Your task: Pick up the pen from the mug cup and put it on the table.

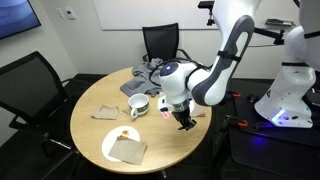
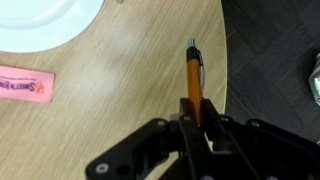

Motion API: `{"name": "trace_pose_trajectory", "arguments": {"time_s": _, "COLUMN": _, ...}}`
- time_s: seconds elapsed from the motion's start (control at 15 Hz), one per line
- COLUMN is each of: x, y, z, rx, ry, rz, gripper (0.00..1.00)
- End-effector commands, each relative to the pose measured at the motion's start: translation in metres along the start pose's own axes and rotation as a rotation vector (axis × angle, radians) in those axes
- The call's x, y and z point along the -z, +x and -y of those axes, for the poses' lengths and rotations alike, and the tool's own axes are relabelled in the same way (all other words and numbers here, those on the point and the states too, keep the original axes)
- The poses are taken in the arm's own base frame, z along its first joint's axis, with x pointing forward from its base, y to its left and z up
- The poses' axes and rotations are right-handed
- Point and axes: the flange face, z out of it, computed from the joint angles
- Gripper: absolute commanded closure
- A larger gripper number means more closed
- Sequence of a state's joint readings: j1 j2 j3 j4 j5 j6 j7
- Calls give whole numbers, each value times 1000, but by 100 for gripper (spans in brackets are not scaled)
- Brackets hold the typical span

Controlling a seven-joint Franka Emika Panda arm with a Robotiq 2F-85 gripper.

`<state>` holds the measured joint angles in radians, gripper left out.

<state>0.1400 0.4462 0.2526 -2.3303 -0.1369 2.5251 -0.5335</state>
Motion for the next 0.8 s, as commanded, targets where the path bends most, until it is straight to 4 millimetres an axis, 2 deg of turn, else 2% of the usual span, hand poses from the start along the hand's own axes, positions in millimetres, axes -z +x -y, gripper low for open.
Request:
{"name": "trace_pose_trajectory", "arguments": {"time_s": 0.0, "x": -16, "y": 1, "z": 0, "rx": 40, "ry": 12, "rz": -23, "gripper": 96}}
{"name": "trace_pose_trajectory", "arguments": {"time_s": 0.33, "x": -36, "y": 2, "z": -1, "rx": 41, "ry": 33, "rz": -12, "gripper": 96}}
{"name": "trace_pose_trajectory", "arguments": {"time_s": 0.4, "x": -38, "y": 3, "z": -1, "rx": 44, "ry": 35, "rz": -7, "gripper": 92}}
{"name": "trace_pose_trajectory", "arguments": {"time_s": 0.47, "x": -40, "y": 4, "z": -1, "rx": 42, "ry": 35, "rz": -6, "gripper": 60}}
{"name": "trace_pose_trajectory", "arguments": {"time_s": 0.53, "x": -40, "y": 5, "z": 0, "rx": 43, "ry": 34, "rz": -5, "gripper": 59}}
{"name": "trace_pose_trajectory", "arguments": {"time_s": 0.73, "x": -33, "y": 7, "z": 0, "rx": 39, "ry": 21, "rz": -20, "gripper": 37}}
